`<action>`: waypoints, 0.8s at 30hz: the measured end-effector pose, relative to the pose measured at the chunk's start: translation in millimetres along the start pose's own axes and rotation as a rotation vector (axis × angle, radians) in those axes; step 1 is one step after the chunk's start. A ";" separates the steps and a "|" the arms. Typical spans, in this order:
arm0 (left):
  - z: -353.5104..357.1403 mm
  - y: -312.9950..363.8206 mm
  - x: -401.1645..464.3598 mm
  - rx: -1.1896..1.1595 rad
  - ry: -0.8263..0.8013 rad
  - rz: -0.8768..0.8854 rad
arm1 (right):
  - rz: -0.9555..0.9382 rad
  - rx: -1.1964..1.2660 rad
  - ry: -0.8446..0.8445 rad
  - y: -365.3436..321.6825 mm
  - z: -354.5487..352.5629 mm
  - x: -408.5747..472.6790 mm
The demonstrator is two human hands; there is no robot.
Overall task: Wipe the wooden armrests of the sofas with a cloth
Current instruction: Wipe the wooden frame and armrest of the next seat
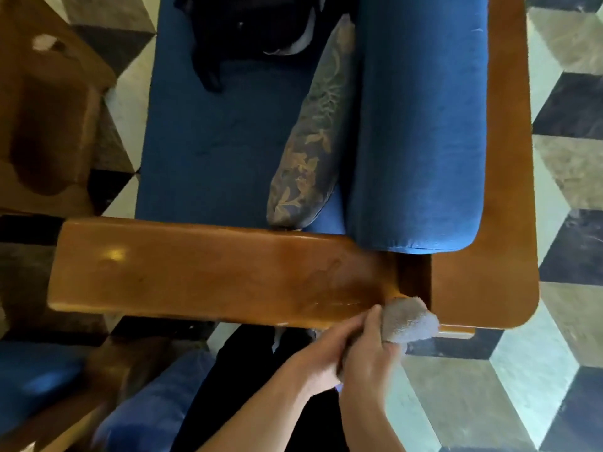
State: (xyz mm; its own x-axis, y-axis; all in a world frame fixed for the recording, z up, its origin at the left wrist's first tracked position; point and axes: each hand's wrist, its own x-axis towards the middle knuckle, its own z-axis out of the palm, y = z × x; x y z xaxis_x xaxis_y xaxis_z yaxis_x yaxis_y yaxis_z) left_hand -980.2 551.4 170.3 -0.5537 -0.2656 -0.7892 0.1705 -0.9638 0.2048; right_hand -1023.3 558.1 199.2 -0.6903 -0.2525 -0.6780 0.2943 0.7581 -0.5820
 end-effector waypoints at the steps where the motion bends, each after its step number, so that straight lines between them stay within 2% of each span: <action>1: 0.3 2.9 5.2 0.044 0.084 0.035 | -0.045 -0.018 -0.029 -0.4 6.7 4.7; 4: -22.5 9.5 6.4 0.514 0.454 0.249 | -0.129 -0.067 -0.167 9.3 24.8 30.4; 6: -44.3 11.0 -5.2 0.716 0.587 0.380 | -0.200 -0.143 -0.215 17.9 32.3 47.4; 10: -85.7 5.9 -34.1 0.866 0.728 0.589 | -0.327 -0.203 -0.194 38.1 40.9 59.2; 14: -125.7 2.0 -51.5 0.844 1.087 0.812 | -0.357 -0.096 -0.127 50.4 46.6 60.7; 16: -138.4 2.9 -50.7 0.799 1.155 0.861 | -0.313 -0.030 -0.106 51.0 55.0 57.5; 21: -154.6 0.4 -39.5 0.790 1.150 0.883 | -0.328 0.067 -0.033 62.6 70.2 52.9; 24: -177.5 1.4 -43.1 0.953 1.232 0.857 | -0.302 0.136 -0.003 65.4 78.9 48.7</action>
State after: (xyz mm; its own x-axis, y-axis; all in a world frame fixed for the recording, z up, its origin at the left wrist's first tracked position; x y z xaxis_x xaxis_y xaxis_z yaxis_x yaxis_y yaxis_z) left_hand -811.4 565.3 101.8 0.3776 -0.9161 -0.1351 -0.6786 -0.3730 0.6328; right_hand -985.5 548.0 92.7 -0.7579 -0.4560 -0.4666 0.1622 0.5611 -0.8117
